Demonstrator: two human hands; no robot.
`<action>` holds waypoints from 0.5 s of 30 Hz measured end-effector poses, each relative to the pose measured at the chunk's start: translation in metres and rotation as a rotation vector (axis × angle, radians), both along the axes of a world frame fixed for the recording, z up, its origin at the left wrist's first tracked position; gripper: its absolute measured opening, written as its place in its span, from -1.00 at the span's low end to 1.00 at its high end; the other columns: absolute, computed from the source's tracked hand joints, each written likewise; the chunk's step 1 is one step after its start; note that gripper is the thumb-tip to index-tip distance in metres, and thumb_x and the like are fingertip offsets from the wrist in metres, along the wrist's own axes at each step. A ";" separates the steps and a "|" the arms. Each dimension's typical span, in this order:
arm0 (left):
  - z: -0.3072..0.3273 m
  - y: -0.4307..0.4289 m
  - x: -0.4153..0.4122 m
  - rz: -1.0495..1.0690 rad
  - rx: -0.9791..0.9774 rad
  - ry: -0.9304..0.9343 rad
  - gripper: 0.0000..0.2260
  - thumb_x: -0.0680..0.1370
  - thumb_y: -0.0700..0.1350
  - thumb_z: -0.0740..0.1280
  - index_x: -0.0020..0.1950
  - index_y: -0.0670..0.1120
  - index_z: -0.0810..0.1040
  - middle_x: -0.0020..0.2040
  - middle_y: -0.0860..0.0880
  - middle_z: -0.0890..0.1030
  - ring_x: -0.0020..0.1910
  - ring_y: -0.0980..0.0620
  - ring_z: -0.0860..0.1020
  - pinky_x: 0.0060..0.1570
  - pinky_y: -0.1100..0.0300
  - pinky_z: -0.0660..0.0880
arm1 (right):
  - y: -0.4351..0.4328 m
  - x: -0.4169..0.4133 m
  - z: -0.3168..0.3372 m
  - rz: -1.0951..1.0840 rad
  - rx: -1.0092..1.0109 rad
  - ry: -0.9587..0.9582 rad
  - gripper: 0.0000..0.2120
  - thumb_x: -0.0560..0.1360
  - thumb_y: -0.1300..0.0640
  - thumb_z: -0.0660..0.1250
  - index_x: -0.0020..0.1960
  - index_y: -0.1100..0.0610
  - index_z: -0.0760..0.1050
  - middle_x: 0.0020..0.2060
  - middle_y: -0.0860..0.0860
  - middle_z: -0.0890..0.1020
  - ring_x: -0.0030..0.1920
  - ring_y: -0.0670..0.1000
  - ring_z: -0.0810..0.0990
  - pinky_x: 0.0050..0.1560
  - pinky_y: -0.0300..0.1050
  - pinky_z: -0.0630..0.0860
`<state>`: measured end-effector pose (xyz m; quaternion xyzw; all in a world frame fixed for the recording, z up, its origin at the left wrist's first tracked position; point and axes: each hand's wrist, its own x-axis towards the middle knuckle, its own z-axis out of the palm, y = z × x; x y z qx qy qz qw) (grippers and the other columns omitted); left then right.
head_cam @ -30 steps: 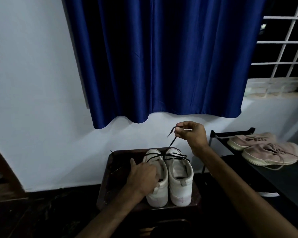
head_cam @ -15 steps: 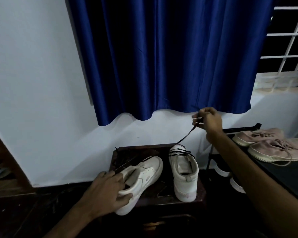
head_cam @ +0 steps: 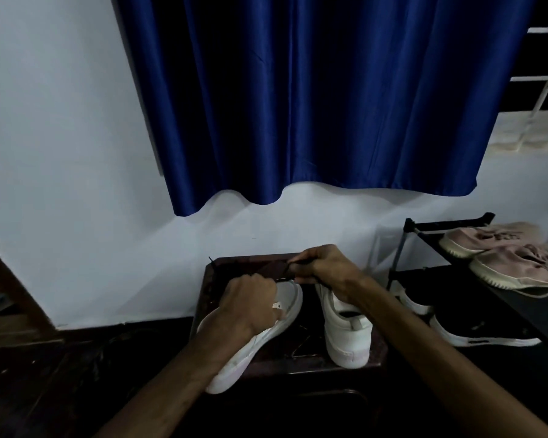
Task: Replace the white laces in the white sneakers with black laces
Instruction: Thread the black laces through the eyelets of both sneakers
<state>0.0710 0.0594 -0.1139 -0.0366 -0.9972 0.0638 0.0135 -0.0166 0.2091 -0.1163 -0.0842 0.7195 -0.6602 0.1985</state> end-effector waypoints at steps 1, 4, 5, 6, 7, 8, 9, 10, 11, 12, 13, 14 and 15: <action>-0.003 0.000 -0.003 0.009 0.035 -0.045 -0.67 0.55 0.10 0.32 0.17 -0.10 0.52 0.17 -0.11 0.57 0.15 -0.14 0.55 0.05 0.09 0.45 | -0.001 0.000 0.000 0.008 0.033 0.028 -0.98 0.47 0.37 0.41 -0.13 0.29 0.61 -0.25 0.16 0.64 -0.27 0.04 0.64 -0.25 -0.22 0.61; -0.016 -0.008 -0.010 0.081 0.285 -0.128 -0.77 0.51 -0.03 0.35 0.06 -0.14 0.58 0.08 -0.10 0.63 0.09 -0.12 0.58 0.02 0.11 0.50 | -0.003 0.001 0.002 0.069 0.252 0.121 -0.94 0.51 0.31 0.38 -0.07 0.28 0.62 -0.34 0.11 0.62 -0.46 -0.10 0.55 -0.47 -0.31 0.47; -0.020 -0.011 -0.013 0.106 0.359 -0.138 -0.80 0.49 -0.03 0.36 0.00 -0.15 0.60 0.03 -0.09 0.65 0.06 -0.10 0.59 -0.02 0.14 0.50 | -0.003 0.000 0.002 0.103 0.334 0.133 -0.92 0.51 0.33 0.35 -0.05 0.28 0.63 -0.33 0.11 0.64 -0.49 -0.12 0.55 -0.51 -0.32 0.44; -0.024 -0.014 -0.015 0.127 0.414 -0.138 -0.82 0.48 -0.03 0.38 -0.08 -0.15 0.60 -0.01 -0.09 0.66 0.03 -0.08 0.60 -0.07 0.19 0.48 | -0.003 0.000 0.002 0.135 0.400 0.130 -0.88 0.49 0.37 0.33 -0.03 0.29 0.63 -0.31 0.12 0.67 -0.49 -0.12 0.56 -0.53 -0.32 0.41; -0.027 -0.014 -0.015 0.148 0.456 -0.138 -0.85 0.46 -0.04 0.39 -0.16 -0.13 0.59 -0.05 -0.09 0.67 0.00 -0.07 0.61 -0.11 0.21 0.46 | -0.004 -0.001 0.002 0.161 0.440 0.116 -0.84 0.47 0.40 0.31 0.00 0.32 0.62 -0.28 0.13 0.68 -0.47 -0.11 0.58 -0.54 -0.33 0.40; -0.030 -0.014 -0.016 0.166 0.483 -0.129 -0.85 0.45 -0.06 0.40 -0.19 -0.15 0.60 -0.09 -0.08 0.67 -0.04 -0.06 0.61 -0.14 0.20 0.46 | -0.005 -0.002 0.001 0.184 0.461 0.103 -0.81 0.46 0.41 0.30 0.03 0.34 0.61 -0.25 0.14 0.70 -0.44 -0.09 0.58 -0.54 -0.32 0.38; -0.032 -0.013 -0.017 0.188 0.502 -0.112 -0.84 0.44 -0.07 0.40 -0.22 -0.17 0.61 -0.15 -0.08 0.67 -0.08 -0.06 0.62 -0.15 0.17 0.48 | -0.005 -0.003 0.001 0.212 0.472 0.098 -0.80 0.45 0.41 0.29 0.04 0.34 0.61 -0.21 0.16 0.70 -0.41 -0.07 0.57 -0.54 -0.32 0.36; -0.033 -0.012 -0.017 0.206 0.514 -0.084 -0.83 0.43 -0.09 0.38 -0.25 -0.19 0.61 -0.22 -0.10 0.65 -0.14 -0.07 0.61 -0.19 0.14 0.48 | -0.005 -0.003 0.001 0.241 0.486 0.102 -0.80 0.45 0.40 0.31 0.03 0.32 0.63 -0.20 0.17 0.70 -0.39 -0.05 0.55 -0.53 -0.32 0.36; -0.034 -0.011 -0.017 0.223 0.523 -0.057 -0.81 0.43 -0.10 0.37 -0.31 -0.20 0.57 -0.31 -0.11 0.61 -0.20 -0.08 0.60 -0.26 0.14 0.44 | -0.005 -0.004 0.001 0.268 0.501 0.115 -0.82 0.45 0.35 0.35 0.02 0.29 0.64 -0.23 0.16 0.69 -0.37 -0.04 0.52 -0.52 -0.32 0.36; -0.034 -0.011 -0.017 0.240 0.535 -0.034 -0.78 0.43 -0.12 0.36 -0.37 -0.20 0.50 -0.37 -0.12 0.55 -0.24 -0.10 0.58 -0.31 0.16 0.37 | -0.004 -0.003 0.001 0.290 0.515 0.134 -0.86 0.46 0.28 0.40 0.00 0.27 0.66 -0.29 0.12 0.66 -0.35 -0.04 0.50 -0.51 -0.32 0.36; -0.035 -0.011 -0.017 0.256 0.551 -0.020 -0.74 0.44 -0.13 0.35 -0.41 -0.18 0.44 -0.42 -0.10 0.49 -0.25 -0.11 0.57 -0.33 0.18 0.32 | -0.004 -0.003 -0.001 0.295 0.518 0.158 -0.86 0.47 0.20 0.43 -0.03 0.25 0.67 -0.33 0.06 0.64 -0.34 -0.05 0.50 -0.50 -0.33 0.37; -0.036 -0.011 -0.017 0.264 0.570 -0.012 -0.73 0.44 -0.14 0.35 -0.42 -0.18 0.42 -0.44 -0.07 0.46 -0.25 -0.12 0.57 -0.34 0.19 0.31 | -0.003 -0.003 -0.003 0.275 0.513 0.190 -0.84 0.48 0.14 0.45 -0.07 0.25 0.67 -0.36 0.01 0.63 -0.36 -0.08 0.50 -0.49 -0.34 0.36; -0.038 -0.010 -0.017 0.266 0.582 -0.011 -0.75 0.45 -0.13 0.34 -0.40 -0.19 0.46 -0.44 -0.05 0.45 -0.24 -0.12 0.58 -0.33 0.19 0.33 | -0.002 -0.002 -0.006 0.242 0.494 0.222 -0.84 0.48 0.12 0.46 -0.10 0.24 0.65 -0.38 -0.03 0.62 -0.39 -0.12 0.51 -0.50 -0.34 0.36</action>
